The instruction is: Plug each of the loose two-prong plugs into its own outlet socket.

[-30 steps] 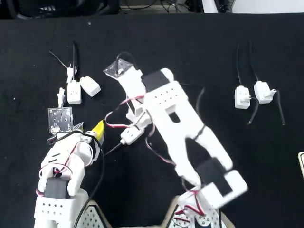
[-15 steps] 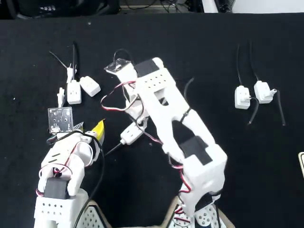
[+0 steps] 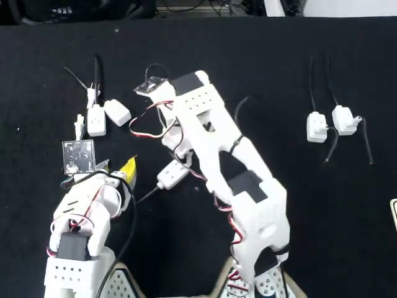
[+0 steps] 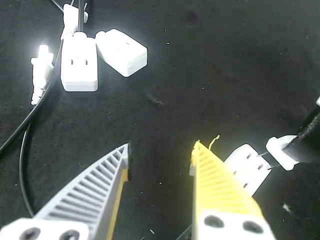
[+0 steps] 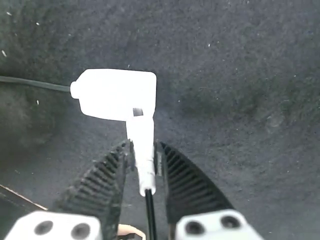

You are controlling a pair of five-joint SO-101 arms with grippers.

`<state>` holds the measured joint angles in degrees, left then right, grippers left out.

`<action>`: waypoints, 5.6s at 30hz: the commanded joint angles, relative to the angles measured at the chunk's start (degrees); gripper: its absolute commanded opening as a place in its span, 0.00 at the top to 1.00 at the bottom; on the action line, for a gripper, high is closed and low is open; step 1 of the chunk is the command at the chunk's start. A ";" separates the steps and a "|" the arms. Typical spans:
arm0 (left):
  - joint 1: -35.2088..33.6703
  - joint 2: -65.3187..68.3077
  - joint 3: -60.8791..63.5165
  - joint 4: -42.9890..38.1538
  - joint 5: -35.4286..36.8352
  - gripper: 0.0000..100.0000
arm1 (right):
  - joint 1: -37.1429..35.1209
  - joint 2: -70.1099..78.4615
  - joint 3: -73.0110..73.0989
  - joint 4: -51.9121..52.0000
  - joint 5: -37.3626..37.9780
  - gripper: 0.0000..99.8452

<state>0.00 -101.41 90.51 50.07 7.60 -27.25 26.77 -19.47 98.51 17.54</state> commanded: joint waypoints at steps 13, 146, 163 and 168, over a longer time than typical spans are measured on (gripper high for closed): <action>-0.48 -0.62 -0.66 -1.05 -0.35 0.80 | -0.44 -0.13 -2.51 -0.70 8.62 0.99; -0.57 -0.62 -0.92 -0.88 -0.35 0.80 | -0.35 4.18 -7.78 -1.49 6.68 0.99; -0.57 -0.62 -0.92 -0.88 -0.35 0.80 | 0.26 4.18 -7.78 -0.97 6.86 0.99; -0.57 -0.62 -0.92 -0.88 -0.35 0.80 | 0.18 4.26 -7.69 -0.97 6.51 0.99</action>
<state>0.09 -101.41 90.51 50.07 7.60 -28.31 31.60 -24.66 97.71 23.78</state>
